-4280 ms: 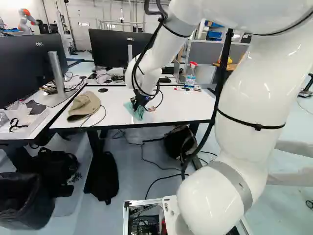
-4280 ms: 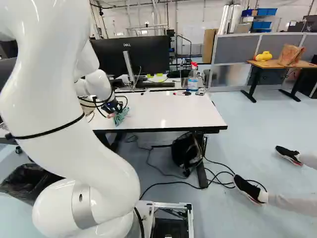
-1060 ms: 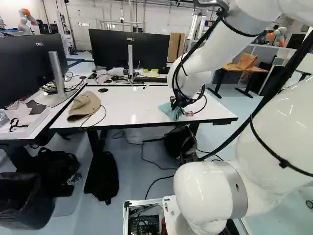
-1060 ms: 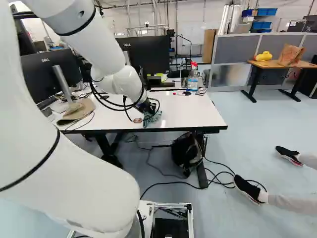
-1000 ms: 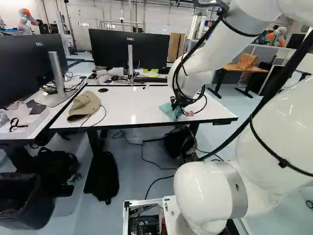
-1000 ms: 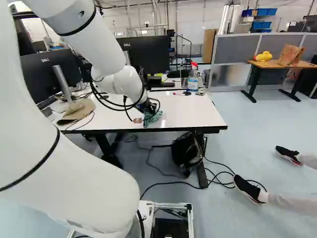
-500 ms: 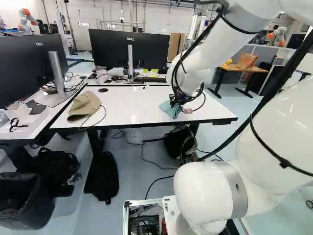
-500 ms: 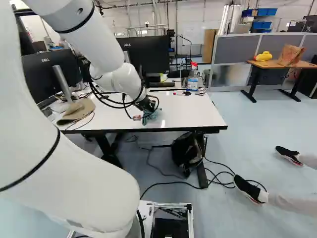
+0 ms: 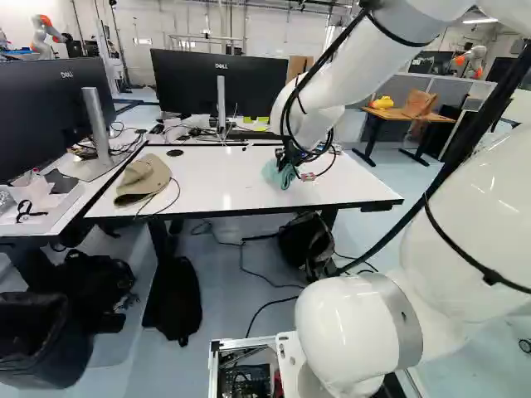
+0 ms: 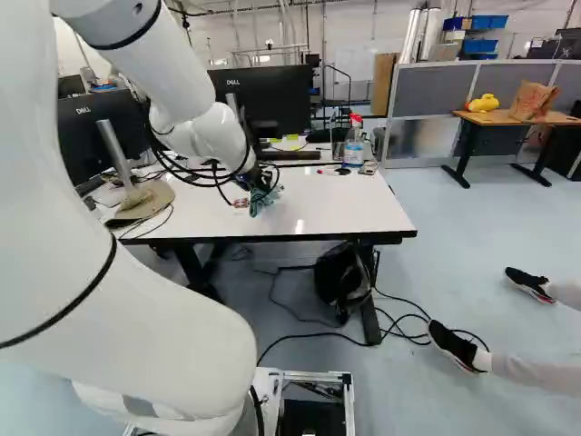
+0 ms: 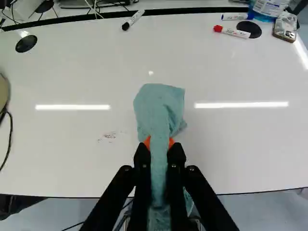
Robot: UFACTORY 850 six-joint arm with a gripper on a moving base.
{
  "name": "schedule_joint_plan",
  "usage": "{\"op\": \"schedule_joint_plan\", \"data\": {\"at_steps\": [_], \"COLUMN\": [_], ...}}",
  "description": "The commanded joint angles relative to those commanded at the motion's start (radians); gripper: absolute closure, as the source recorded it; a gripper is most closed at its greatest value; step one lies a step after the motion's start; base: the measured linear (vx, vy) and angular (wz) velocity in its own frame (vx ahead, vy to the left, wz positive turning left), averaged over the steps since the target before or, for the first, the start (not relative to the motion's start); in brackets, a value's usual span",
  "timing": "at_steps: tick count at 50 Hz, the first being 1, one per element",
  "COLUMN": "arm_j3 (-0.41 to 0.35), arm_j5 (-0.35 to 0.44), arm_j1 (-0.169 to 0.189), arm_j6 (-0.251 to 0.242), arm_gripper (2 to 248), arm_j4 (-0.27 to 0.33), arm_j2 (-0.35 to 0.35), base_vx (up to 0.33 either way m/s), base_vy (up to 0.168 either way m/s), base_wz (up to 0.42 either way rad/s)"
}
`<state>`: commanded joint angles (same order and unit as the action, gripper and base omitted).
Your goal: Clean the table with the green towel
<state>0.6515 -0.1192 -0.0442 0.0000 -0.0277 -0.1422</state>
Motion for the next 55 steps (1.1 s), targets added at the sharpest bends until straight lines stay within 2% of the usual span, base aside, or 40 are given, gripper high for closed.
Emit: {"op": "schedule_joint_plan", "data": {"at_steps": [35,55], "arm_j3": [0.052,0.131], "arm_j5": [0.0,0.0], "arm_j1": [-0.131,-0.19], "arm_j6": [0.0,0.0], "arm_gripper": [208,208], "arm_j4": [0.0,0.0], "arm_j2": [0.055,0.135], "base_vx": [0.0,0.0], "base_vy": [0.0,0.0], "base_wz": [0.0,0.0]}}
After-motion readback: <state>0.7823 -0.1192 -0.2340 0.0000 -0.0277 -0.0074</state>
